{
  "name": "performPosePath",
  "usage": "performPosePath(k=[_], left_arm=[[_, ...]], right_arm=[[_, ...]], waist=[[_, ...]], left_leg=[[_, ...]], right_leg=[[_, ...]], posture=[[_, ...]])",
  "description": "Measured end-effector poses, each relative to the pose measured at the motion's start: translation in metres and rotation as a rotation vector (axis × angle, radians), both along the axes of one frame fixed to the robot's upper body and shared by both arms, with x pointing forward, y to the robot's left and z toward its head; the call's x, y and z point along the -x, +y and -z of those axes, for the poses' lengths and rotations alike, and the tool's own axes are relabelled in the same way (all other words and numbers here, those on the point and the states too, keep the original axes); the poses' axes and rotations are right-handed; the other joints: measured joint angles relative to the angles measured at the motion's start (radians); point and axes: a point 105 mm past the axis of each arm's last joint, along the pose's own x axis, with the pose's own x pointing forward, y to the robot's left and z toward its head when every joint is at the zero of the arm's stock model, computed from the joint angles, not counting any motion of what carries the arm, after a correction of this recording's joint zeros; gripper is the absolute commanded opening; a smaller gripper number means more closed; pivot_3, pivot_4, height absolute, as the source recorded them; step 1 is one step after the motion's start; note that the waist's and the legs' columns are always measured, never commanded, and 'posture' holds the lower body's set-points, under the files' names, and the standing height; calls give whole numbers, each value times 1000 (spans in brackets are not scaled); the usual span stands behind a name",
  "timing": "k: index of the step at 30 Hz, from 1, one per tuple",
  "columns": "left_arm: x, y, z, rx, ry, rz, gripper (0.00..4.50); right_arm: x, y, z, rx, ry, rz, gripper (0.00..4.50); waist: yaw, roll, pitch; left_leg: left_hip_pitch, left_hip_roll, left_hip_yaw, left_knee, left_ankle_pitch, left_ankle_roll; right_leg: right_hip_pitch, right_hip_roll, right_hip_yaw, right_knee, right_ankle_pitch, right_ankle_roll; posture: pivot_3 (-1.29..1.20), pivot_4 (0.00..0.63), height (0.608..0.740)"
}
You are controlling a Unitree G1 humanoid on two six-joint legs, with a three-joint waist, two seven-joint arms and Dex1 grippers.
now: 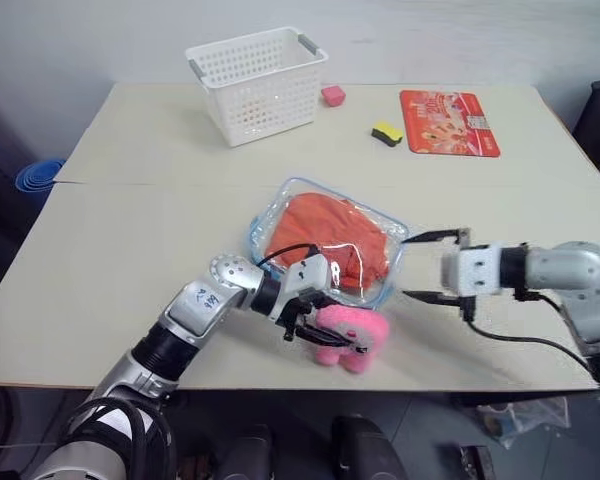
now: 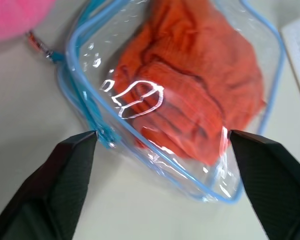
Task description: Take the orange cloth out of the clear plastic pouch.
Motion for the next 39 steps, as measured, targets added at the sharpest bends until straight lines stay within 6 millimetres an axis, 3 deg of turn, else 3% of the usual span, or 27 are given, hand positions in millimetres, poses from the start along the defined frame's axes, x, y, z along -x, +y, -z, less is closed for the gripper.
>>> performPosePath(k=[3,6,9,12,22,23,31,34,39], left_arm=[[3,-1,-2,3,-4,6,874],[6,1,-2,4,5,-10,231],[6,0,-1,-2,14,-27,145],[7,-1,-4,0,2,-34,137],[3,7,-5,-2,-1,-73,137],[3,6,-5,1,-1,-72,137],[-3,7,-6,39,5,-135,137],[-8,21,-7,78,47,-227,137],[-12,56,-30,169,63,-392,137]], right_arm=[[6,14,21,34,15,-89,4085],[10,20,27,37,13,-137,4085],[11,22,24,10,13,-149,4085],[11,26,24,-25,18,-152,3588],[7,29,20,-45,9,-150,189],[7,30,20,-49,9,-152,78],[3,26,25,-51,18,-125,78],[-3,17,26,-20,1,-120,78],[-18,-3,16,41,-81,-125,78]], waist=[[1,0,0],[3,0,0],[2,0,0],[1,0,0],[2,0,0],[2,0,0],[-1,0,0],[-3,0,0],[-5,0,0]], left_leg=[[0,0,0,0,0,0],[0,0,-1,0,0,0],[0,0,-1,0,0,0],[0,0,-1,0,0,0],[0,0,-1,0,0,0],[0,0,-1,0,0,0],[0,0,-1,0,0,0],[0,0,-1,0,0,0],[1,0,-1,0,0,0]], right_leg=[[0,0,0,0,0,0],[0,-1,0,0,0,0],[0,0,0,-1,0,0],[1,0,0,0,0,0],[1,0,0,0,0,0],[1,0,0,0,0,0],[1,0,0,0,0,0],[0,0,0,1,0,0],[0,-1,0,0,0,0]], posture=[[0,150,740],[0,150,740],[0,150,740],[0,150,740],[0,150,740],[0,150,740],[0,150,740],[0,150,740],[0,150,740]])
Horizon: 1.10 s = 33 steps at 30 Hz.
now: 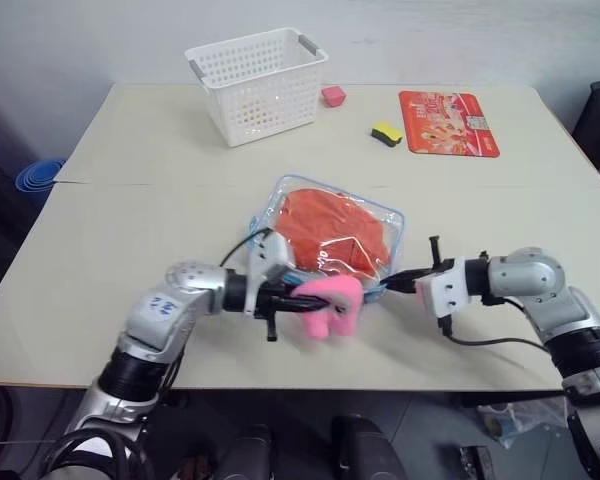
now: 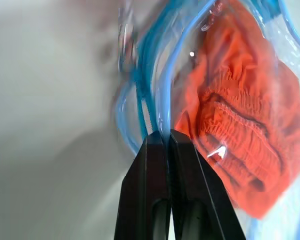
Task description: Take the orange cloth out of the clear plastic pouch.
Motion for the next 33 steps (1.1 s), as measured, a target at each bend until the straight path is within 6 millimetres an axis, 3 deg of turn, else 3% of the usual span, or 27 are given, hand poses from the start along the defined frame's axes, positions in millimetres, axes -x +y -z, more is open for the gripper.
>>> performPosePath(k=[5,11,15,17,21,26,27,30,33], left_arm=[[6,31,-9,38,28,-134,137],[20,52,-19,50,27,-229,137],[28,87,-25,51,53,-354,137],[34,114,-22,26,83,-448,137],[44,137,-17,-7,118,-505,137],[38,141,-13,19,93,-523,137],[35,142,-8,22,100,-538,478],[28,141,6,28,125,-558,1358],[23,140,11,9,106,-564,2323]], right_arm=[[-10,-16,-3,71,-62,-15,78],[-19,-26,-8,119,-100,-11,78],[-21,-37,-10,147,-104,18,78],[-20,-42,-11,160,-104,21,78],[-19,-45,-9,166,-96,21,78],[-19,-38,-9,144,-93,1,78],[-19,-36,-9,139,-92,-4,29],[-19,-37,-8,128,-65,9,642],[-18,-37,-7,111,-26,22,1658]], waist=[[-6,0,0],[-20,0,0],[-24,0,0],[-27,1,0],[-25,1,0],[-21,1,0],[-22,1,0],[-22,1,0],[-22,1,0]], left_leg=[[0,0,0,0,0,0],[0,0,-1,0,0,0],[1,1,-1,0,0,-1],[1,1,0,-1,0,-1],[1,1,0,-1,0,-1],[1,1,-1,-1,0,-2],[1,1,-1,-1,0,-2],[1,1,-1,-1,0,-2],[1,1,-1,-1,0,-2]], right_leg=[[0,0,0,-1,0,0],[1,0,0,-1,0,0],[1,0,-1,0,0,-1],[1,0,0,0,-1,-1],[1,0,0,-1,-1,-1],[2,0,-1,-1,-1,-2],[1,0,-1,-1,-1,-2],[1,0,-1,-1,-1,-2],[1,0,-1,-1,-1,-2]], posture=[[0,150,740],[0,150,740],[0,150,740],[0,150,740],[0,150,740],[0,150,740],[0,150,740],[0,150,740],[0,150,740]])
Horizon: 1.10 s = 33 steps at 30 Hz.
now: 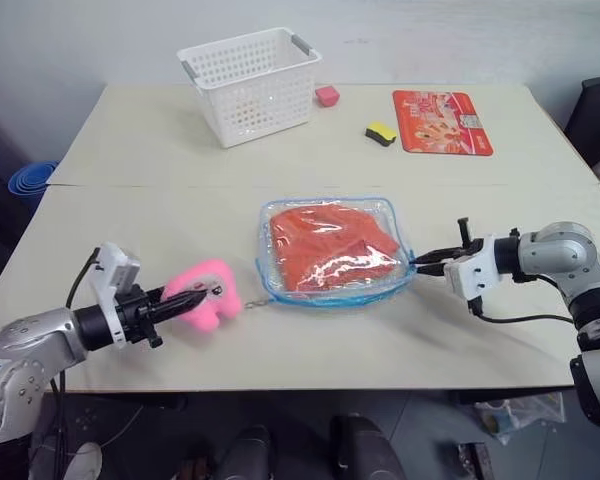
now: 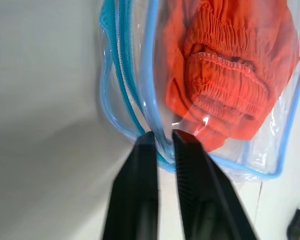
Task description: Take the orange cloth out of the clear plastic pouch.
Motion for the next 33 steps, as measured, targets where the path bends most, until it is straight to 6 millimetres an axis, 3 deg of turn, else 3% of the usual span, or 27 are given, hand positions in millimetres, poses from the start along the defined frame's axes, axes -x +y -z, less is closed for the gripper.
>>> performPosePath(k=[4,8,12,15,17,20,23,26,33], left_arm=[[-1,-2,1,-4,-27,7,3475],[3,6,5,-3,-17,-15,4500],[-2,34,-1,-23,-2,-111,4500],[-12,54,-31,-75,-78,-161,4500],[-19,40,-55,-149,-166,-91,4500],[-23,-9,-82,-371,-361,135,4500],[-22,-56,-62,-564,-479,395,4500],[-21,-85,-32,-670,-544,575,4500],[-28,-103,3,-717,-576,703,4500]], right_arm=[[4,3,2,-35,46,5,2955],[12,-7,0,-75,94,60,4315],[21,-16,-6,-159,132,135,4461],[31,-22,-9,-290,251,254,4461],[44,-19,-13,-366,365,305,4461],[63,1,-25,-520,560,344,4461],[79,24,-36,-664,713,356,4461],[88,35,-41,-761,791,376,4461],[103,49,-23,-870,847,457,4461]], waist=[[0,0,0],[2,0,0],[3,0,0],[6,0,0],[20,1,0],[30,2,0],[30,4,-1],[28,4,-1],[39,3,-1]], left_leg=[[0,0,0,0,0,0],[0,0,0,0,0,0],[0,1,-1,-1,0,0],[0,1,-1,-1,0,0],[-1,1,-2,-1,-1,1],[-1,0,-2,-1,-3,1],[-2,1,-2,-3,-3,1],[-2,2,0,-4,-3,1],[-3,1,0,-2,-4,4]], right_leg=[[0,0,0,0,0,0],[0,0,0,0,0,0],[0,0,-1,0,0,-1],[0,-1,-1,0,0,-1],[0,-2,-2,-1,0,-1],[1,-2,-1,-4,0,-1],[2,-1,-1,-8,0,-1],[0,1,-1,-8,0,-1],[0,1,0,-7,1,0]], posture=[[0,150,740],[0,150,740],[0,150,740],[0,150,740],[0,150,740],[0,150,740],[0,150,740],[0,150,740],[0,150,740]])
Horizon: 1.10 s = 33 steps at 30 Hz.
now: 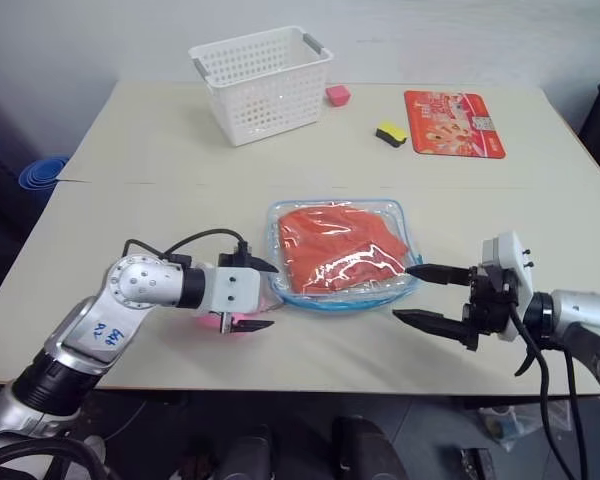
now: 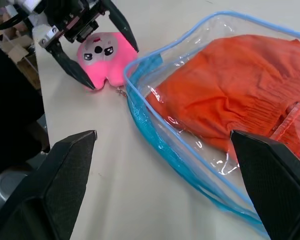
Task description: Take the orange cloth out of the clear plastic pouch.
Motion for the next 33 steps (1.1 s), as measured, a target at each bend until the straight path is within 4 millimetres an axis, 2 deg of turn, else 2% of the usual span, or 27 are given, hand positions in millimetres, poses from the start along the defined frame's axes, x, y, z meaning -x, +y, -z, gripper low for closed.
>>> performPosePath(k=[6,11,16,25,28,31,33], left_arm=[[-6,-19,9,74,5,18,4500],[-14,-30,9,123,-25,-4,4500],[-25,-32,6,135,-62,-45,2992],[-25,-35,5,161,-53,-44,120],[-25,-37,1,213,-19,-66,24],[-26,-38,-10,309,27,-107,0],[-27,-39,-19,382,50,-134,0]], right_arm=[[17,0,18,36,30,36,4461],[16,-5,20,39,5,81,4461],[16,-7,24,45,0,105,4500],[17,-11,31,85,-17,123,4500],[18,-8,37,120,-27,106,4500],[17,-6,40,166,-60,90,3877],[15,-2,40,206,-112,68,3170]], waist=[[16,-1,0],[16,-1,0],[16,-1,0],[16,-1,0],[15,-1,0],[15,-1,0],[15,-1,0]], left_leg=[[-1,0,0,1,-1,1],[0,-1,1,1,0,1],[1,-1,1,1,0,1],[1,-1,1,2,0,1],[1,-1,1,2,0,1],[1,-1,1,2,0,1],[1,-1,1,2,0,1]], right_leg=[[0,0,0,0,0,1],[0,0,0,1,1,1],[0,1,0,2,1,1],[0,1,0,3,1,1],[0,1,0,4,1,1],[0,1,1,5,1,1],[0,1,1,5,1,1]], posture=[[0,150,740],[0,150,740],[0,150,740],[0,150,740],[0,150,740],[0,150,740],[0,150,740]])
